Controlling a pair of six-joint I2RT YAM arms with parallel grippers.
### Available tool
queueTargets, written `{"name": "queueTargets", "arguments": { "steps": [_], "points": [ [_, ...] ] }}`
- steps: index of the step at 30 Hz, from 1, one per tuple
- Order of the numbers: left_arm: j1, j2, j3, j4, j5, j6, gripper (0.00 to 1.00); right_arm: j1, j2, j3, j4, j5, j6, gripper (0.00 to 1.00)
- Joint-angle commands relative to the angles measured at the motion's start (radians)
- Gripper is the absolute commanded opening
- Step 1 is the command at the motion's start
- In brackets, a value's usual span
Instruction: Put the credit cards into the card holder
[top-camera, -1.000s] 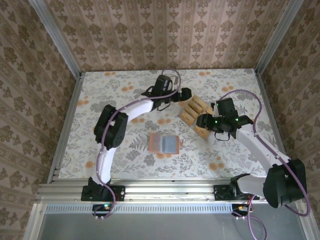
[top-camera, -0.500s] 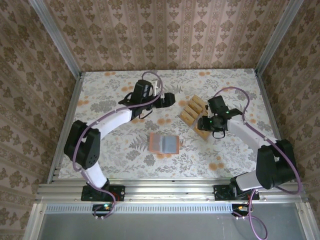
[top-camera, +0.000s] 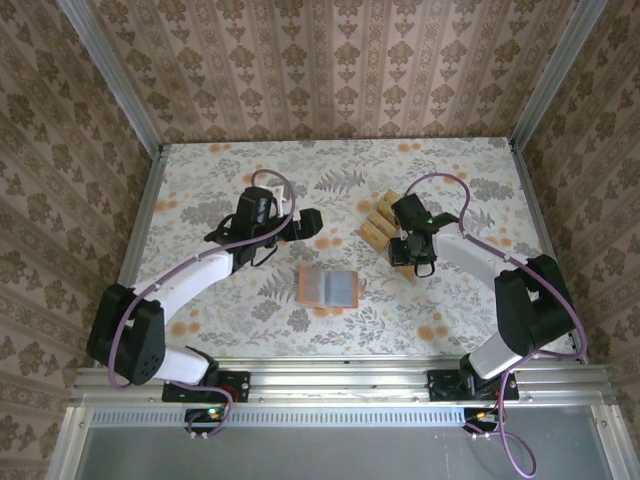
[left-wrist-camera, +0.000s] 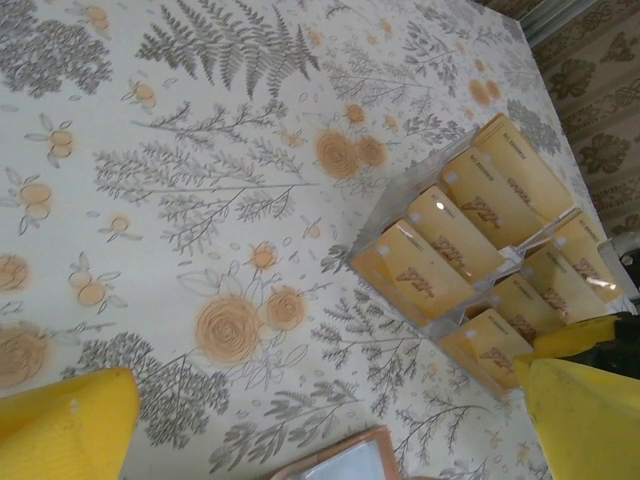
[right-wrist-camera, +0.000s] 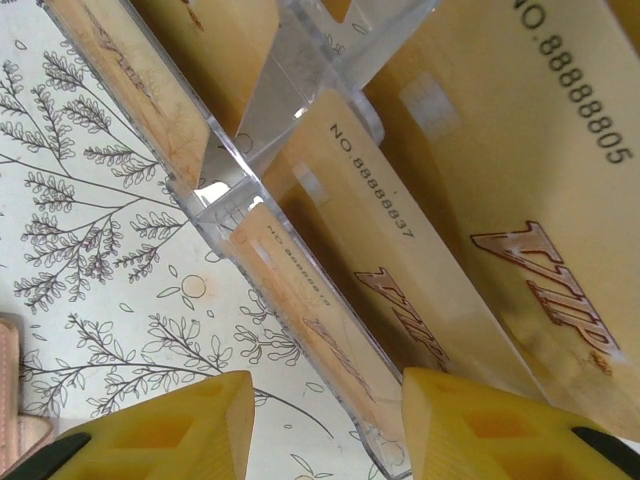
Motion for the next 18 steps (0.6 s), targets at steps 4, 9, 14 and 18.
{"name": "queueTargets", "arguments": {
  "steps": [4,9,14,18],
  "points": [
    [0.032,-0.056,-0.074,0.018,-0.015,-0.001,1.00,0.060,0.008,0.013,-0.045,0.001,0.030,0.38],
    [0.046,-0.073,-0.114,0.028,-0.012,-0.005,1.00,0.115,0.014,0.022,-0.034,-0.021,0.078,0.34],
    [0.049,-0.086,-0.134,0.029,-0.014,0.000,1.00,0.129,0.025,0.062,-0.061,0.038,0.065,0.35],
    [0.051,-0.094,-0.146,0.029,-0.015,0.001,1.00,0.129,0.045,0.116,-0.119,0.130,0.008,0.40]
  ]
}}
